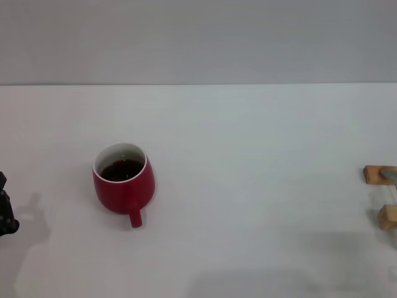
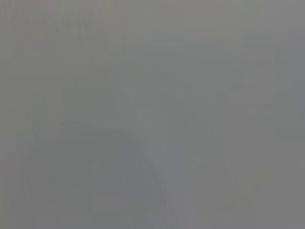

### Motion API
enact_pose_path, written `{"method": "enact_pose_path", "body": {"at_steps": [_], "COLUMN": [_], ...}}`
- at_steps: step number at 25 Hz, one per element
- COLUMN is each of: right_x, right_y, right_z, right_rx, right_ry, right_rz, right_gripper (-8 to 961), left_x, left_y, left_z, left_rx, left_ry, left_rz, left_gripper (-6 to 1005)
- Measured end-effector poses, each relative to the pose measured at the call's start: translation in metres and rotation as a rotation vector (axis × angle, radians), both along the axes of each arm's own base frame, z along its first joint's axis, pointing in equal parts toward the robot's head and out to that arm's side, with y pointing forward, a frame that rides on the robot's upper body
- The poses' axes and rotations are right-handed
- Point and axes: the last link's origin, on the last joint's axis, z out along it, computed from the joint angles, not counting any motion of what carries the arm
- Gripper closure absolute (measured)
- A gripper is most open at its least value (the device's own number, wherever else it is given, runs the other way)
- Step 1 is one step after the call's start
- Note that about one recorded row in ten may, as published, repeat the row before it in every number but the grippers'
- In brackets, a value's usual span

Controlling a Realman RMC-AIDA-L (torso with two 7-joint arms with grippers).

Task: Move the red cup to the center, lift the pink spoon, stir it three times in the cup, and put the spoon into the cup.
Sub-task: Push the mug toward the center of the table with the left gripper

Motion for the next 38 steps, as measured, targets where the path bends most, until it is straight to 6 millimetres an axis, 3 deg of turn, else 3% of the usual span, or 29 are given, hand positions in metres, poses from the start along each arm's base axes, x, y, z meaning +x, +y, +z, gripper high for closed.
{"method": "enact_pose_path", "body": {"at_steps": [20,31,38], "right_x": [-0.001,-0.003,-0.002], "right_y": [0.001,0.003,0.004], "right_z": [0.001,0.002,0.003], "right_rx": [-0.001,0.007,0.014], "right_ry": [0.002,0.005,0.006], "right_rz": [0.012,0.022,0.018], "right_gripper": [237,238,238], "left_x": [0.000,0.001,0.008], "left_y": [0.011,0.047,0.059], "left_z": [-0.002,-0.009,-0.016], "left_rx": [-0.020,-0.101,-0.133], "left_ry": [0.014,0.089,0.157], "left_rz": [0.002,0.023,0.000], "left_gripper": [1000,1001,1001]}}
